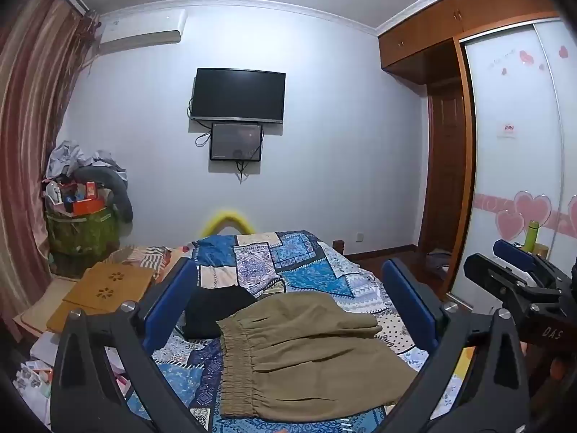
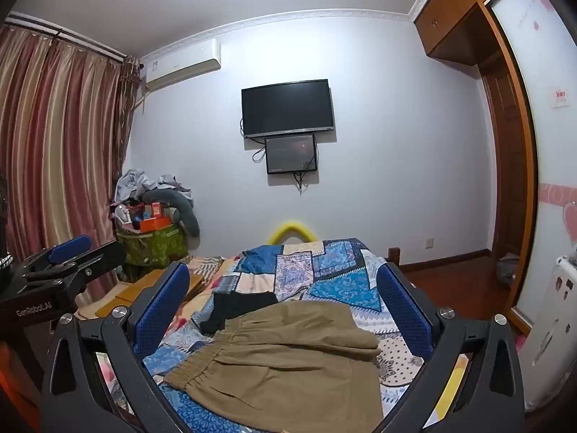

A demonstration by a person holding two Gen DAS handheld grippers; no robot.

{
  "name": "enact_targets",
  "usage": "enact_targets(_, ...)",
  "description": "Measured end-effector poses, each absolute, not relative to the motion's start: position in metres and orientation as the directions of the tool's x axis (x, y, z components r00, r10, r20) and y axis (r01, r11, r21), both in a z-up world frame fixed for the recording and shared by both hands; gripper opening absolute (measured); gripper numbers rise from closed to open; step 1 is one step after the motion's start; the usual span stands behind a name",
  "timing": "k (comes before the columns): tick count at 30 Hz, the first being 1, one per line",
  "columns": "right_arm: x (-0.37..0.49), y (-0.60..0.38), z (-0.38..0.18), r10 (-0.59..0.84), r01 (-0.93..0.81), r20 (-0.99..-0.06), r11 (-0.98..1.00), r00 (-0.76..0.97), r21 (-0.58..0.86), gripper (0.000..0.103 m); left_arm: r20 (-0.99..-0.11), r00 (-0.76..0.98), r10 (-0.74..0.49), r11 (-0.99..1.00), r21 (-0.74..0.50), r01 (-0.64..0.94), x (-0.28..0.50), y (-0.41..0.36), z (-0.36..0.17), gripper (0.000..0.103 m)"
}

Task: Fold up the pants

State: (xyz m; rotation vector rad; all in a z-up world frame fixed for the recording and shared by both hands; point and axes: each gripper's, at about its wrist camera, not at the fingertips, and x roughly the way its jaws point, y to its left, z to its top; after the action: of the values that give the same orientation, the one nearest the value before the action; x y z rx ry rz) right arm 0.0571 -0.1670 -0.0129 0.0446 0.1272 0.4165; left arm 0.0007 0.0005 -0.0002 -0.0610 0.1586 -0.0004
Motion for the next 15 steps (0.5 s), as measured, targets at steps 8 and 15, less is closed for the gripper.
enact_targets(8,0.0584,-0.1676,-0.0127,0.402,-0.396,-0.123,0.916,0.908,0.067,0.103,-0.164,0.986,-0.008,0.998,-0.058,-0.002,0.0068,0.0039,-0.0042,0.103)
enact_targets(15,0.0608,-0.1643,-0.0183,0.398,-0.392,-0.127,0.917,0.909,0.072,0.103,-0.167,0.986,-0.001,0.999,-0.041,-0.006,0.0092,0.0038,-0.0033,0.103)
